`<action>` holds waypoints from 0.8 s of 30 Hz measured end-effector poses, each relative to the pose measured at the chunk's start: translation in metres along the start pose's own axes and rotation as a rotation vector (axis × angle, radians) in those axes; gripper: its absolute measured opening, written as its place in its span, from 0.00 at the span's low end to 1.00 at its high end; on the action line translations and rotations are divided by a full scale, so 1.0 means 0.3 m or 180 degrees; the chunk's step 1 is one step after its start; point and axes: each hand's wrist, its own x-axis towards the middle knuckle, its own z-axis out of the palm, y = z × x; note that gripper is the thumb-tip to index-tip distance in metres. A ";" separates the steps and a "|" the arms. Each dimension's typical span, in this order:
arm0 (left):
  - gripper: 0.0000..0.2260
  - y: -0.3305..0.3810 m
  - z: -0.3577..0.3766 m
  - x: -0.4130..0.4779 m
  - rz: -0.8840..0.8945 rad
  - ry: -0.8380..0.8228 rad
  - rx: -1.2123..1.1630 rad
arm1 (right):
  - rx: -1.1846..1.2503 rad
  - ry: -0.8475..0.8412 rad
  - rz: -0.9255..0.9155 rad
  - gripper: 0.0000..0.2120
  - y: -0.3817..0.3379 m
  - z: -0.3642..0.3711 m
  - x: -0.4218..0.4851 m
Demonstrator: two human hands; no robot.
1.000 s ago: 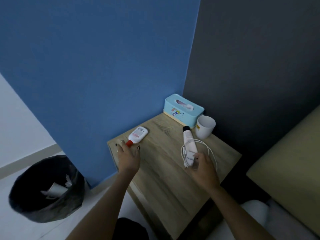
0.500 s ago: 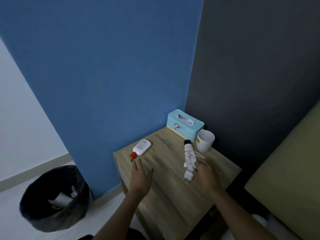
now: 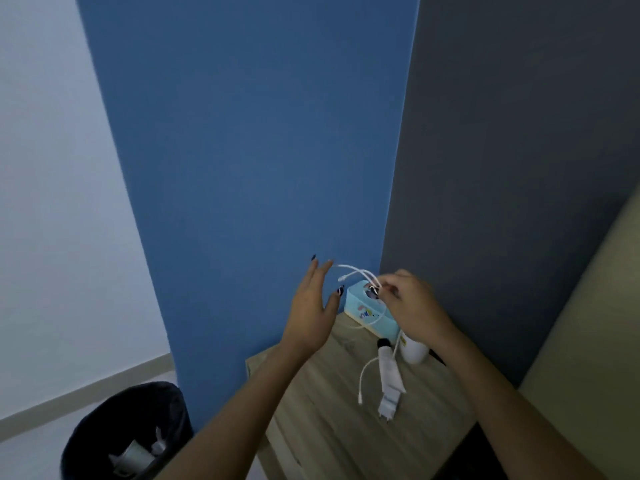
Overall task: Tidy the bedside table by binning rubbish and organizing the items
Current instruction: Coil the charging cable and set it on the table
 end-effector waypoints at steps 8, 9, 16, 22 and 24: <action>0.15 0.049 -0.144 0.074 0.0229 -0.0353 0.0432 | 0.0771 -0.0356 -0.0006 0.09 -0.093 0.044 0.056; 0.12 0.044 -0.151 0.074 0.0206 -0.0400 0.0454 | 0.0979 -0.0390 0.0036 0.08 -0.102 0.044 0.065; 0.05 0.084 -0.199 0.063 -0.0353 -0.0442 -0.0347 | 0.1546 -0.0483 0.0144 0.10 -0.161 0.020 0.100; 0.14 0.170 -0.261 0.098 -0.0729 -0.0695 -0.0799 | 0.1756 -0.0136 0.0105 0.07 -0.198 -0.056 0.110; 0.15 0.212 -0.282 0.111 -0.1079 -0.0827 -0.1506 | 0.1894 -0.0025 0.0065 0.09 -0.213 -0.074 0.108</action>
